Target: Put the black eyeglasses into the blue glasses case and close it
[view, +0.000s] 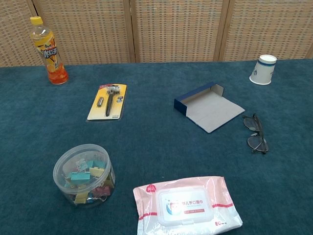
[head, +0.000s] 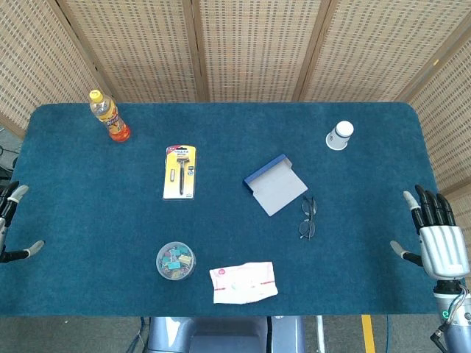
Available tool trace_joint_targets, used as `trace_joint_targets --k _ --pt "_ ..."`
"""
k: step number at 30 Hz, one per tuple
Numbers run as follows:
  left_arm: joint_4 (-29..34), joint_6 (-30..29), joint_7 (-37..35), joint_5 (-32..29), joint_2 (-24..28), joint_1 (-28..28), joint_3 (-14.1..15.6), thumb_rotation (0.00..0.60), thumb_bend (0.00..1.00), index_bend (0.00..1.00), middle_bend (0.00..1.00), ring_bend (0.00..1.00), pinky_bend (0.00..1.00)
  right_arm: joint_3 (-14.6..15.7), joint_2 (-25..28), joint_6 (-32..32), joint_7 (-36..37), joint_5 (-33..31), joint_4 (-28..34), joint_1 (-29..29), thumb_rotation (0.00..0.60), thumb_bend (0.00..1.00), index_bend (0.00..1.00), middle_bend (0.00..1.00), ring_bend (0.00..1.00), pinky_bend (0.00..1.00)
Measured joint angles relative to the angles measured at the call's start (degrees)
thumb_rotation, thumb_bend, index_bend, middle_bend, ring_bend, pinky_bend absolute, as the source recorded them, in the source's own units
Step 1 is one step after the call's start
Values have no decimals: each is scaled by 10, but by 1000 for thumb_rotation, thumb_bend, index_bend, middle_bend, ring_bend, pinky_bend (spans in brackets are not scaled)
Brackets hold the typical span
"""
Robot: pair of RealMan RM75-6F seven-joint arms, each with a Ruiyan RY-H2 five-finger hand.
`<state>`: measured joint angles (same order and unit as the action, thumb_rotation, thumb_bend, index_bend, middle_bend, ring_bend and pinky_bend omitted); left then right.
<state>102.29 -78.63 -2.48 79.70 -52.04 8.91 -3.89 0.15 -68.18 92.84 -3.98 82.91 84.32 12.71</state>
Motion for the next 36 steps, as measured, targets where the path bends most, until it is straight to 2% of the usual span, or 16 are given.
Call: trace_joint_targets --k 6,8,9,11,13,15,16,20,23,36 --pt "-2 5 -8 -6 3 1 -1 600 0 0 0 0 0 -5 -2 -24 0 2 -4 -2 600 0 0 0 0 51" --pt "-3 5 -13 -7 5 0 -2 600 0 0 0 0 0 -6 -1 -35 11 5 -2 1 600 43 0 0 0 51" --pt "-3 6 -15 -8 5 0 -3 600 0 0 0 0 0 -7 0 -42 19 7 0 4 600 114 0 0 0 51" --pt "-5 8 -18 -9 6 1 -3 600 0 0 0 0 0 -8 4 -65 42 13 4 13 600 338 0 0 0 51" --pt "-6 11 -22 -12 7 2 -5 600 0 0 0 0 0 -9 8 -91 67 22 5 28 600 709 37 0 0 51" --pt "-7 14 -25 -14 8 4 -8 600 0 0 0 0 0 -9 12 -131 105 38 3 53 600 940 102 0 0 51" --pt "-7 16 -26 -16 9 5 -9 600 0 0 0 0 0 -9 12 -149 124 45 -1 66 600 982 125 1 0 51" --pt "-7 21 -25 -20 10 8 -10 600 0 0 0 0 0 -13 4 -246 213 73 -39 137 600 1000 209 53 0 51" --pt "-7 27 -23 -28 9 10 -11 600 0 0 0 0 0 -16 -18 -307 227 85 -84 185 600 1000 244 86 0 51" --pt "-5 43 2 -59 5 18 -18 600 0 0 0 0 0 -21 -120 -429 94 80 -197 267 600 1000 268 108 0 51"
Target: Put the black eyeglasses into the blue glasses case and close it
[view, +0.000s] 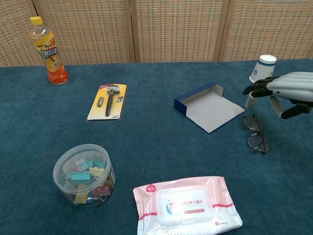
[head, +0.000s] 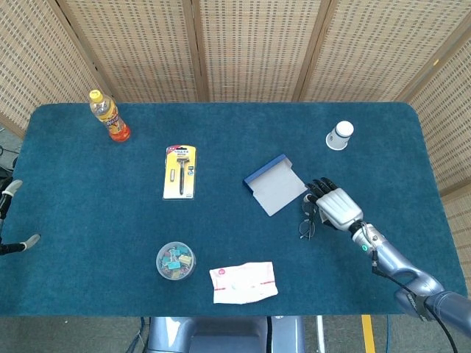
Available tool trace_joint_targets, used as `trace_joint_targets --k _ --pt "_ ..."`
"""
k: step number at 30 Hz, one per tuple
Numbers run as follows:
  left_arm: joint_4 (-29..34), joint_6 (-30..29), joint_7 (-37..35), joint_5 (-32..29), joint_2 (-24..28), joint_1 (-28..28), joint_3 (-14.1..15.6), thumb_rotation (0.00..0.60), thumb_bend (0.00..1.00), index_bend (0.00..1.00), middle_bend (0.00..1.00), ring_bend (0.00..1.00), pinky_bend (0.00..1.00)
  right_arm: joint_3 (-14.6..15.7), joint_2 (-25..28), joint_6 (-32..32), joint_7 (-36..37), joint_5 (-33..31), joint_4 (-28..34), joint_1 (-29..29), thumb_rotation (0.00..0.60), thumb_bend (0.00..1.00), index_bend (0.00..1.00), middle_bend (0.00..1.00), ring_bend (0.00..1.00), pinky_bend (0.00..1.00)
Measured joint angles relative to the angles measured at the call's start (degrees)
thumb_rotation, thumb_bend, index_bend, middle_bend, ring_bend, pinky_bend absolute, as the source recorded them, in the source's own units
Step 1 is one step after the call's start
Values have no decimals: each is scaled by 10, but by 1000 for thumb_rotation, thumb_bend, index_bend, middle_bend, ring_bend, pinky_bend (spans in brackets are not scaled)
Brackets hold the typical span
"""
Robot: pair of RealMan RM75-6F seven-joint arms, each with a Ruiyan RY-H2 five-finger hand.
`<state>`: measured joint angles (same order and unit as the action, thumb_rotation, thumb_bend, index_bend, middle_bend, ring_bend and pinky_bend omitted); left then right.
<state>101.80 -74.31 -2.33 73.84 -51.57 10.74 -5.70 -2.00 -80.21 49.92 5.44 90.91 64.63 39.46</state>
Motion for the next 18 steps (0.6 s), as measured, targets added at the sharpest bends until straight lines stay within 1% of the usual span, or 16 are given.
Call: trace_joint_targets --k 8,18 --pt "2 4 6 -8 -2 2 -1 600 0 0 0 0 0 0 -27 -33 -22 -16 -18 22 600 1000 268 108 0 62" --pt "2 4 4 -8 0 1 -1 600 0 0 0 0 0 12 -41 -44 -40 -25 -33 26 600 1000 268 108 0 63"
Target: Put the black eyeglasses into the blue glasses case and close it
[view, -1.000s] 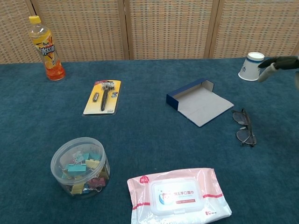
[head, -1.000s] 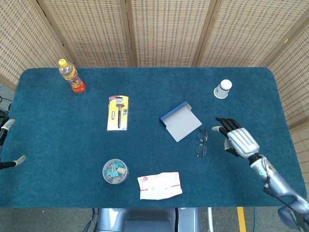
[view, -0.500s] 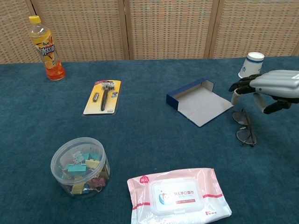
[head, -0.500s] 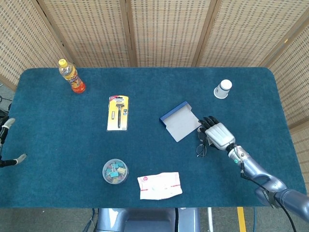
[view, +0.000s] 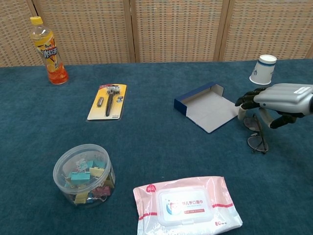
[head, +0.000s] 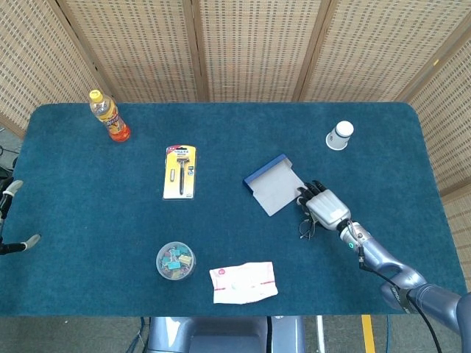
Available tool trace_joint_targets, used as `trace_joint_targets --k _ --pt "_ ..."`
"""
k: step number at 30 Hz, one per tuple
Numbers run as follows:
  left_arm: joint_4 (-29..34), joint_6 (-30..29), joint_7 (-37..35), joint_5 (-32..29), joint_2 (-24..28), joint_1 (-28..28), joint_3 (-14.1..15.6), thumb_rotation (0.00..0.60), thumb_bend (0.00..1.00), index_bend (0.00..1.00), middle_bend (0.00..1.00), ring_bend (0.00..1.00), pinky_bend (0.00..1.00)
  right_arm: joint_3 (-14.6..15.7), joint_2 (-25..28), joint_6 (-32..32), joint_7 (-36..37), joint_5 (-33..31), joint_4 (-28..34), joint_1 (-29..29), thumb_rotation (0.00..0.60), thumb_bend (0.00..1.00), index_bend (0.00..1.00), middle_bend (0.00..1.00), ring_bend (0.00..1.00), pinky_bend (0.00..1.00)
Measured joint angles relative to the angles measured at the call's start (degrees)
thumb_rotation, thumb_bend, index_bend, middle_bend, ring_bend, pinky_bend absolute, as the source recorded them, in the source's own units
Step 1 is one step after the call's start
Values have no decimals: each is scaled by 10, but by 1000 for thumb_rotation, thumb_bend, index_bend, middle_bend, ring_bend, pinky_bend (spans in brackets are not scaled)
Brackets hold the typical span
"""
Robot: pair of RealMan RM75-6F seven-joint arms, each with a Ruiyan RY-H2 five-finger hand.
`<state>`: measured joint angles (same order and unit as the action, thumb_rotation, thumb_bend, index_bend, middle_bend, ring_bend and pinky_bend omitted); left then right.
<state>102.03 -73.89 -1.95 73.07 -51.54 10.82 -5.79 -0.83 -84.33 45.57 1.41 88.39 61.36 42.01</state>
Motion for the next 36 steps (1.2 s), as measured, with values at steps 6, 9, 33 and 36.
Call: trace_joint_targets --k 6,9,33,36 --pt "1 1 1 1 0 0 1 600 0 0 0 0 0 4 -6 -5 -19 -11 -23 -3 600 1000 268 108 0 63" --pt "0 5 0 -3 0 1 1 600 0 0 0 0 0 6 -4 -13 -23 -23 -27 -7 600 1000 269 108 0 63" --pt "8 6 19 4 -3 4 4 600 0 0 0 0 0 23 64 43 4 -39 3 -66 600 165 233 0 0 91" --pt "11 5 23 7 -4 4 5 600 0 0 0 0 0 14 61 78 52 -32 9 -73 600 156 233 0 0 91"
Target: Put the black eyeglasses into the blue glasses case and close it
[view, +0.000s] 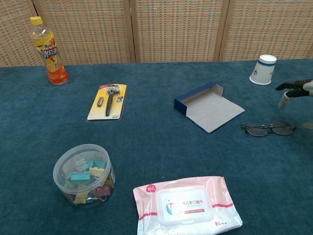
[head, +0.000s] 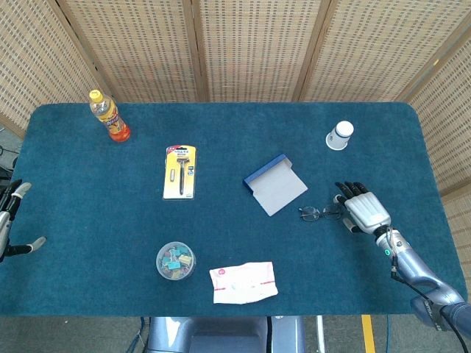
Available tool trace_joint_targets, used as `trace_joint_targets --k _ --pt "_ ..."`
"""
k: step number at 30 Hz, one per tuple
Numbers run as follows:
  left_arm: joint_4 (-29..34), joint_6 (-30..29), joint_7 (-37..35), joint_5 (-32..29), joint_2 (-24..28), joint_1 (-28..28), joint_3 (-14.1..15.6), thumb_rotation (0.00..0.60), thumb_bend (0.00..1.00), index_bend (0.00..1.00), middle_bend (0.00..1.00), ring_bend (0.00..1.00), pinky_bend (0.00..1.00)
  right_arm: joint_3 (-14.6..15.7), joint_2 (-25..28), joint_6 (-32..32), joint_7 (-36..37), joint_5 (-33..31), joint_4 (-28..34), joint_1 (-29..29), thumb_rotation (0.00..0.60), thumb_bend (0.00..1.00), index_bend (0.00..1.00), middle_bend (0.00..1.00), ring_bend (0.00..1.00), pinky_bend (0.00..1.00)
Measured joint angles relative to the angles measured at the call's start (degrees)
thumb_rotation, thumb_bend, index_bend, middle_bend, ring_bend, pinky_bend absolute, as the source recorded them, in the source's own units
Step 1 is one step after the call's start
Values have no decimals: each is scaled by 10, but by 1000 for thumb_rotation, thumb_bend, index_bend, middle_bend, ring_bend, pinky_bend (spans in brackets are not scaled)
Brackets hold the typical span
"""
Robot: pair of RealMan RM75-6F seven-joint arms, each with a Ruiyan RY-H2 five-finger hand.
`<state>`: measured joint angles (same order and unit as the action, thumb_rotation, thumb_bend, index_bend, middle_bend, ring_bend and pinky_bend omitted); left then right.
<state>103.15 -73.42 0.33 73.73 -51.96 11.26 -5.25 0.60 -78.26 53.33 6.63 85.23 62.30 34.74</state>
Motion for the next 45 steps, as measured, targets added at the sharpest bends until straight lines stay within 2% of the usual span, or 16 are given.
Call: trace_joint_targets --k 4,12,15,33,45 --pt "0 0 -1 -1 1 0 0 600 0 0 0 0 0 -5 -21 33 44 19 -23 -2 600 187 269 2 0 91" --pt "-2 2 -5 -4 1 -1 0 600 0 0 0 0 0 -6 -72 28 50 35 -89 9 600 423 364 32 0 91" --pt "-3 3 -7 -6 2 0 -1 600 0 0 0 0 0 -7 -86 21 53 36 -108 15 600 459 365 40 0 91" --pt "-2 6 -1 -10 1 2 0 600 0 0 0 0 0 10 -110 24 45 60 -143 24 600 466 366 50 0 91" --pt "-2 9 -3 -12 2 2 0 600 0 0 0 0 0 22 -150 43 54 78 -209 24 600 466 444 77 0 91"
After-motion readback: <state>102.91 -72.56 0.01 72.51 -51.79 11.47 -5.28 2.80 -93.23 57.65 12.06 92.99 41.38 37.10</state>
